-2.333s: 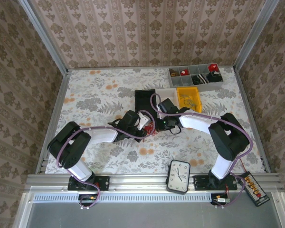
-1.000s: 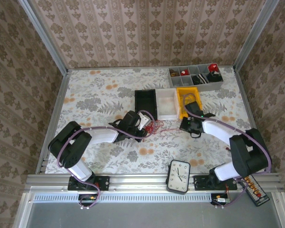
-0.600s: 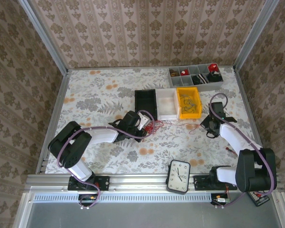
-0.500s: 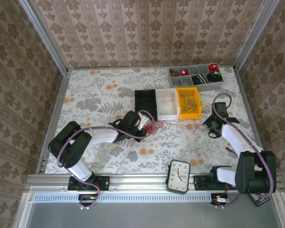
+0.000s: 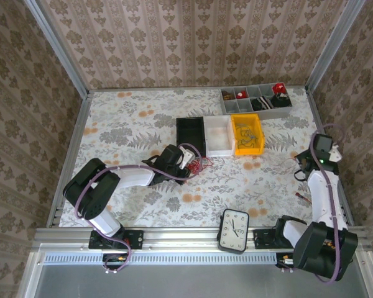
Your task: Untangle the cables
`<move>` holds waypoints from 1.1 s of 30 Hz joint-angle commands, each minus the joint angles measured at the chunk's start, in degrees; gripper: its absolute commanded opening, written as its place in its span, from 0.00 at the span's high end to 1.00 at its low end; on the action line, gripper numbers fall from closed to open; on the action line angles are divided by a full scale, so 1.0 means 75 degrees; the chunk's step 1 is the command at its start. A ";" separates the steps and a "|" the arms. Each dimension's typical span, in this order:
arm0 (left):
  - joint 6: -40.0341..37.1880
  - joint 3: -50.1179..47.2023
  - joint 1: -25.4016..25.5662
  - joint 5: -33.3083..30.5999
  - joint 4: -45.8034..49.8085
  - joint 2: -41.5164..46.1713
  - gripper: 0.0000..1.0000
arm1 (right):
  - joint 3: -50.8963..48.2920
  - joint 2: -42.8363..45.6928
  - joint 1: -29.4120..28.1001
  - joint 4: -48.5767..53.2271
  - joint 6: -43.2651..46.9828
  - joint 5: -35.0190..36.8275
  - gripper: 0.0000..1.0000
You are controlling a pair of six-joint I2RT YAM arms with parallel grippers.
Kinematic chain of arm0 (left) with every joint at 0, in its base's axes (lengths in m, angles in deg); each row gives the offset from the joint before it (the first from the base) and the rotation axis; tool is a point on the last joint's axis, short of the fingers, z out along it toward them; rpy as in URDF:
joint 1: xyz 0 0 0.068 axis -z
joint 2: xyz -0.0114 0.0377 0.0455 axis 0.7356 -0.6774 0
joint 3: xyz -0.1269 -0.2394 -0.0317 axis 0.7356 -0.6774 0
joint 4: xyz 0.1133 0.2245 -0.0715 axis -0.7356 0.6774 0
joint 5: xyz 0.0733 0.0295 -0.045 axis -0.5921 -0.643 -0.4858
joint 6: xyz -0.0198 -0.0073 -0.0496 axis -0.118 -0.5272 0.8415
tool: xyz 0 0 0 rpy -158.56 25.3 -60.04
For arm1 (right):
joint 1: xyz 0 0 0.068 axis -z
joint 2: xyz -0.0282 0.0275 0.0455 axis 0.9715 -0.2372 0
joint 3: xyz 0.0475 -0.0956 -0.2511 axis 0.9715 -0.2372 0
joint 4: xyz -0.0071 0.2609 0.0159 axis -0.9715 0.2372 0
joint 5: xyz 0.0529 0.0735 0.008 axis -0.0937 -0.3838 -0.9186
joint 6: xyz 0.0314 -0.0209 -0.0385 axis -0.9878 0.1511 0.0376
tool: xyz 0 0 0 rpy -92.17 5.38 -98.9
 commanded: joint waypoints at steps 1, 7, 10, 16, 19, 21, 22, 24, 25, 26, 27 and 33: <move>0.0165 -0.0134 -0.0118 -0.0715 0.0805 -0.0302 1.00 | 0.0280 0.0135 0.0586 0.0403 0.0072 -0.0398 1.00; 0.0102 -0.0105 -0.0122 -0.0579 0.0786 -0.0313 1.00 | 0.0367 0.0182 0.0413 -0.0131 0.0243 -0.1140 1.00; 0.0091 -0.0094 -0.0113 -0.0341 0.0673 -0.0325 1.00 | 0.0566 0.0346 0.0125 -0.0134 0.0474 -0.1207 1.00; 0.0021 -0.0015 -0.0090 -0.0107 0.0481 -0.0382 1.00 | 0.1567 0.0909 -0.0716 -0.0134 0.1050 -0.0897 1.00; 0.0000 0.0104 -0.0093 0.0004 0.0477 -0.0505 1.00 | 0.2178 0.0958 -0.1442 -0.0396 0.1453 -0.0891 1.00; 0.0018 0.0152 -0.0090 0.0062 0.0453 -0.0575 1.00 | 0.2566 0.0838 -0.1930 -0.0483 0.1667 -0.0967 1.00; 0.0031 0.0165 -0.0090 0.0089 0.0432 -0.0603 1.00 | 0.2775 0.0748 -0.2160 -0.0525 0.1722 -0.1024 1.00; 0.0054 0.0177 -0.0094 0.0111 0.0407 -0.0630 1.00 | 0.3126 0.0531 -0.2547 -0.0584 0.1831 -0.1236 1.00; 0.0055 0.0177 -0.0087 0.0108 0.0393 -0.0641 1.00 | 0.3280 0.0424 -0.2765 -0.0628 0.1878 -0.1281 1.00; 0.0055 0.0167 -0.0079 0.0098 0.0399 -0.0633 1.00 | 0.3432 0.0315 -0.2969 -0.0677 0.1940 -0.1345 1.00; 0.0067 0.0151 -0.0087 0.0087 0.0398 -0.0631 1.00 | 0.3554 0.0226 -0.3135 -0.0707 0.1982 -0.1404 1.00; 0.0146 -0.0051 -0.0075 0.0022 0.0267 -0.0551 1.00 | 0.4047 -0.0602 -0.4028 -0.0885 0.2091 -0.1440 0.99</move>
